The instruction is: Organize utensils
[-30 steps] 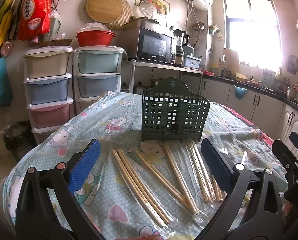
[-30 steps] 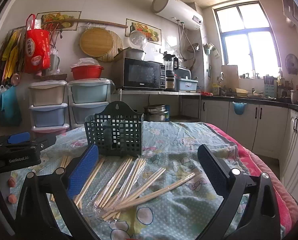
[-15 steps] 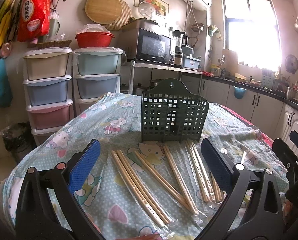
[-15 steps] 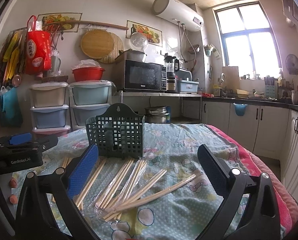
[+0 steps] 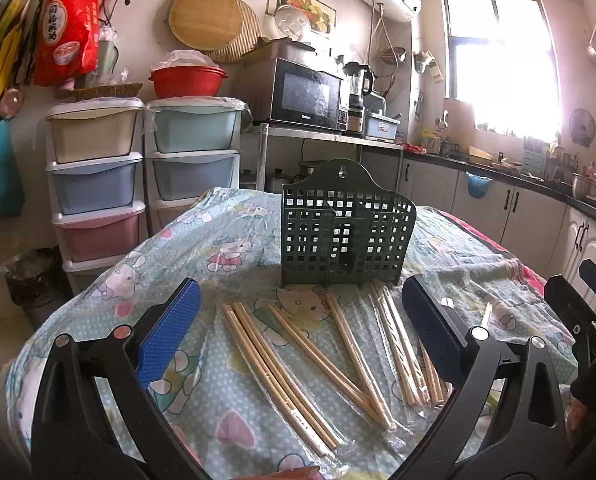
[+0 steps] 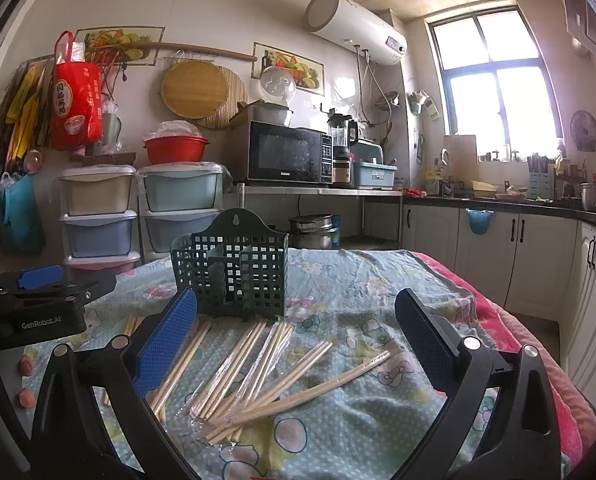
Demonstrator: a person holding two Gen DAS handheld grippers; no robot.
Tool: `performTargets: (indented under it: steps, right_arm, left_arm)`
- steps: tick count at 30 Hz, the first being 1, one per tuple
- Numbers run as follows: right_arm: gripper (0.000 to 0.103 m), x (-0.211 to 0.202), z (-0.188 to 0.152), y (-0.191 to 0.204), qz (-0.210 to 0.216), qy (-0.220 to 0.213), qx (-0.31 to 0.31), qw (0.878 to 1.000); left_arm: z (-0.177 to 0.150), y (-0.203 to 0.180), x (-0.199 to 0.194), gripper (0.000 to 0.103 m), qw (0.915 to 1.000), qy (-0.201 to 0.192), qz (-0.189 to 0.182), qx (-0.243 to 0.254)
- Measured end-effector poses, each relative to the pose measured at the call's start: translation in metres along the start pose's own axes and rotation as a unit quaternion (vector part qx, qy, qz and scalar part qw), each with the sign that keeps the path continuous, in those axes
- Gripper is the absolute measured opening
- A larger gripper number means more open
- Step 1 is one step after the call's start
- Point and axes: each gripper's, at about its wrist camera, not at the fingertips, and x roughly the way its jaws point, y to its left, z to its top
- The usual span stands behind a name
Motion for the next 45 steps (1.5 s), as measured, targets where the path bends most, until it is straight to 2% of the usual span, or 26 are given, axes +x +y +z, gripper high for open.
performTargets:
  steps: [20, 39, 45]
  right_arm:
    - [0.097, 0.001, 0.001, 0.004, 0.001, 0.006, -0.009, 1.000]
    - [0.097, 0.031, 0.012, 0.017, 0.058, 0.060, -0.052, 0.995]
    - [0.097, 0.045, 0.018, 0.026, 0.065, 0.079, -0.073, 0.992]
  left_arm:
    - [0.006, -0.001, -0.001, 0.093, 1.0000, -0.002, -0.003, 0.000]
    - [0.006, 0.031, 0.017, 0.093, 0.9988, 0.029, 0.025, -0.032]
    - [0.011, 0.050, 0.028, 0.093, 0.9970, 0.047, 0.008, -0.060]
